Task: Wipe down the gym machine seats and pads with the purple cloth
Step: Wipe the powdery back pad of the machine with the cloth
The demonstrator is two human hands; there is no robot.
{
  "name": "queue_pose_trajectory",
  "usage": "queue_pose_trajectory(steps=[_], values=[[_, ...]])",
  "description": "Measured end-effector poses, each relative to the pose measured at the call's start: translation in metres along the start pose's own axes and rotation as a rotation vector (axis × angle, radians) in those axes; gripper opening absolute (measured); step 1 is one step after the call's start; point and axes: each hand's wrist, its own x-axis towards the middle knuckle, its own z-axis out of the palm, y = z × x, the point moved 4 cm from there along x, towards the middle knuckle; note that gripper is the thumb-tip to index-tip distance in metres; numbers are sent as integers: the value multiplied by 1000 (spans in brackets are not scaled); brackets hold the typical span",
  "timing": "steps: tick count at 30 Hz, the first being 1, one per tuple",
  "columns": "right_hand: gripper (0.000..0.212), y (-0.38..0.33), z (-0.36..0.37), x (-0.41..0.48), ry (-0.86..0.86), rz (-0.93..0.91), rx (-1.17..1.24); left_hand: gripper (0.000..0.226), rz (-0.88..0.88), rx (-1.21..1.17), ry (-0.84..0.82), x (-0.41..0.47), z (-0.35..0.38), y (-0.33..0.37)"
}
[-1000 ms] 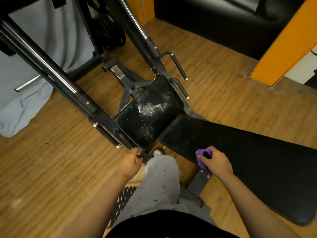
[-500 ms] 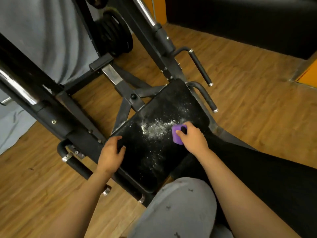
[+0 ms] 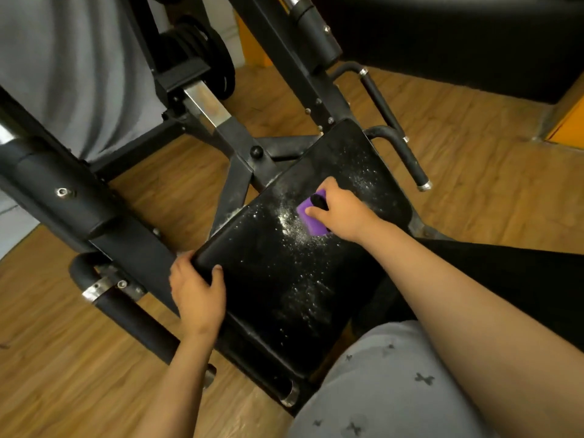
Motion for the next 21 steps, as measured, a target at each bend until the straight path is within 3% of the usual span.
queue_pose_trajectory(steps=[5,10,13,17,21], values=[[36,-52,31,16,-47,-7,-90,59,-94,-134,5,-8,8,-8],[37,-117,78,34,-57,-187,-104,50,-293,-277,64,-4,6,-28],[39,-148,114,41,-135,-217,-141,47,-290,-318,45,-4,11,-36],[38,-168,164,46,-293,-292,-288,48,-372,-550,57,-5,12,-46],[30,-162,160,74,-255,-215,-408,49,-404,-569,75,-5,13,-47]])
